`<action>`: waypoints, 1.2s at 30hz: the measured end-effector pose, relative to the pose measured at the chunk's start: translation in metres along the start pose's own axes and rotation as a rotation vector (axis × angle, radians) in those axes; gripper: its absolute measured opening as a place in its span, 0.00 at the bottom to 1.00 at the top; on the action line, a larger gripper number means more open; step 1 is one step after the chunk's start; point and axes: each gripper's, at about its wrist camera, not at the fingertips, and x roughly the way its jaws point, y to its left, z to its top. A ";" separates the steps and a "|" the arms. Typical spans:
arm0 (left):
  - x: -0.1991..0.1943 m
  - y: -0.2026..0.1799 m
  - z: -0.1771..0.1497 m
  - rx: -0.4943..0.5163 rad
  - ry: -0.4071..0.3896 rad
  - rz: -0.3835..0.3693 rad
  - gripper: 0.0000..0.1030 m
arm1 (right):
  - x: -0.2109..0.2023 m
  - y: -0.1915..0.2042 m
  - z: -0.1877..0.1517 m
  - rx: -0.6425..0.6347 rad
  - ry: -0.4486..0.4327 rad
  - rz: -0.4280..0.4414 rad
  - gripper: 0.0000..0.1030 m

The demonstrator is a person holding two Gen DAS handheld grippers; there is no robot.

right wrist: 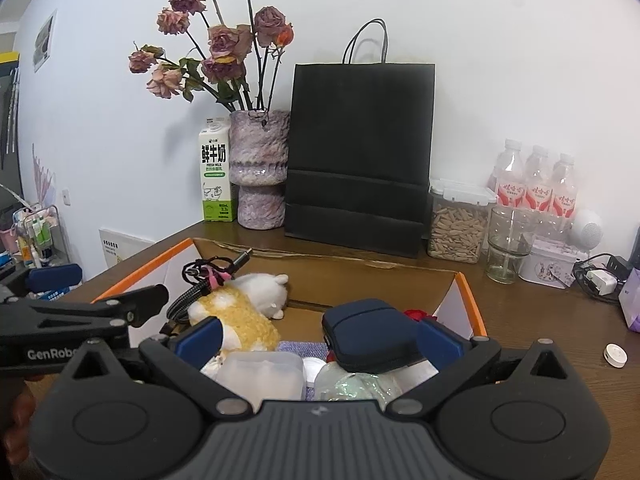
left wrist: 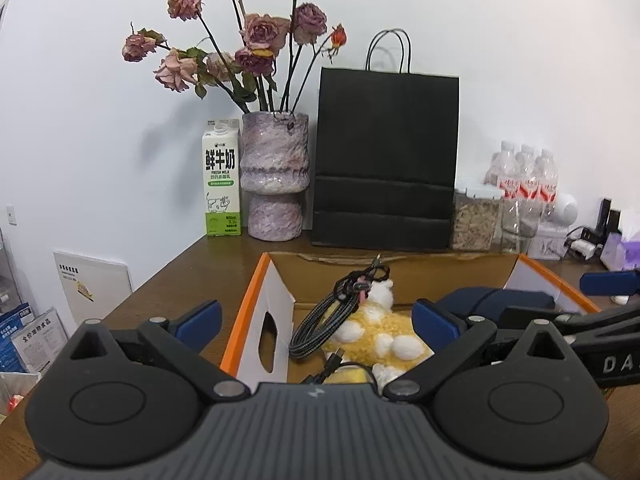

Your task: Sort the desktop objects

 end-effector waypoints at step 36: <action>-0.210 -0.011 -0.042 0.027 0.034 -0.017 1.00 | -0.217 0.049 -0.073 0.031 -0.002 -0.016 1.00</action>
